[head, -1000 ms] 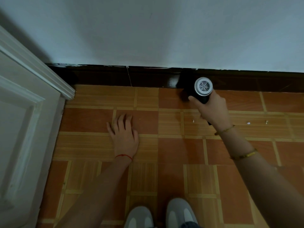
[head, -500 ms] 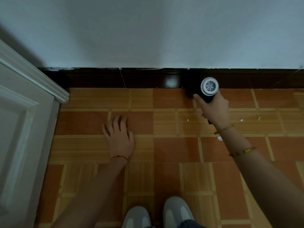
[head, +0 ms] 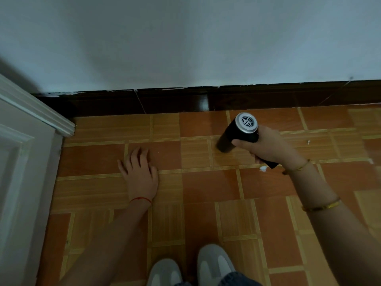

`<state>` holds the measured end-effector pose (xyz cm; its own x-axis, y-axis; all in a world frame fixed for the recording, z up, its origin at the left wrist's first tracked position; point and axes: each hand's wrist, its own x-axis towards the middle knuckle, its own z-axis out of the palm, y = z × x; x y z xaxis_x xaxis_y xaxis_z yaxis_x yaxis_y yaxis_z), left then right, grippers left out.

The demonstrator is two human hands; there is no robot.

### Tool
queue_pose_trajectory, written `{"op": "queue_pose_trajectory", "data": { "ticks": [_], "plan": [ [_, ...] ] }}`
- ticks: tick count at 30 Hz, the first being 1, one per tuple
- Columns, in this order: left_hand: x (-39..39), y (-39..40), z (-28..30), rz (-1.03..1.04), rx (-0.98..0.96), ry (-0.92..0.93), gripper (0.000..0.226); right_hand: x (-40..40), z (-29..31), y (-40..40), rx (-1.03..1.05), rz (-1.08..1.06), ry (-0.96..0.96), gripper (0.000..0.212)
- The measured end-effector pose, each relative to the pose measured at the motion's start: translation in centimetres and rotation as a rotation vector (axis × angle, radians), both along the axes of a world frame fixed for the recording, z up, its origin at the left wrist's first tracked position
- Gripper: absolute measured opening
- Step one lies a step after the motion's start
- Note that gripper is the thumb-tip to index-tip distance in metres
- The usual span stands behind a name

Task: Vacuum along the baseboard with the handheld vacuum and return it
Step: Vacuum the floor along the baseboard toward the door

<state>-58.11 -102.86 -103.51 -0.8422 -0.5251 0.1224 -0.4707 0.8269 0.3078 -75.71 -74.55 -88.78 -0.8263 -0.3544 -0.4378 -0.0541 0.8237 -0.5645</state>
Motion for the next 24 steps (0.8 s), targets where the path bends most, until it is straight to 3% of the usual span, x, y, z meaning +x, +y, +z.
{"op": "queue_pose_trajectory", "data": {
  "ticks": [4, 9, 15, 20, 24],
  "plan": [
    [-0.1, 0.0, -0.2, 0.001, -0.013, -0.005, 0.051, 0.9, -0.3, -0.5, 0.01, 0.007, 0.142, 0.044],
    [-0.3, 0.5, 0.3, -0.066, -0.022, -0.003, 0.046, 0.7, -1.4, -2.3, -0.072, 0.023, 0.093, 0.044],
    [-2.2, 5.4, 0.8, -0.249, 0.071, 0.004, 0.049, -0.4, -4.0, -5.7, -0.097, -0.053, 0.269, 0.078],
    [-2.9, 7.3, 0.1, -0.217, 0.073, -0.052, 0.049, -1.6, -4.4, -4.0, -0.095, -0.253, 0.346, 0.071],
    [-2.7, 7.2, 0.3, -0.224, 0.045, -0.06, 0.05, -1.5, -4.5, -2.4, -0.108, -0.398, 0.38, 0.078]
  ]
}}
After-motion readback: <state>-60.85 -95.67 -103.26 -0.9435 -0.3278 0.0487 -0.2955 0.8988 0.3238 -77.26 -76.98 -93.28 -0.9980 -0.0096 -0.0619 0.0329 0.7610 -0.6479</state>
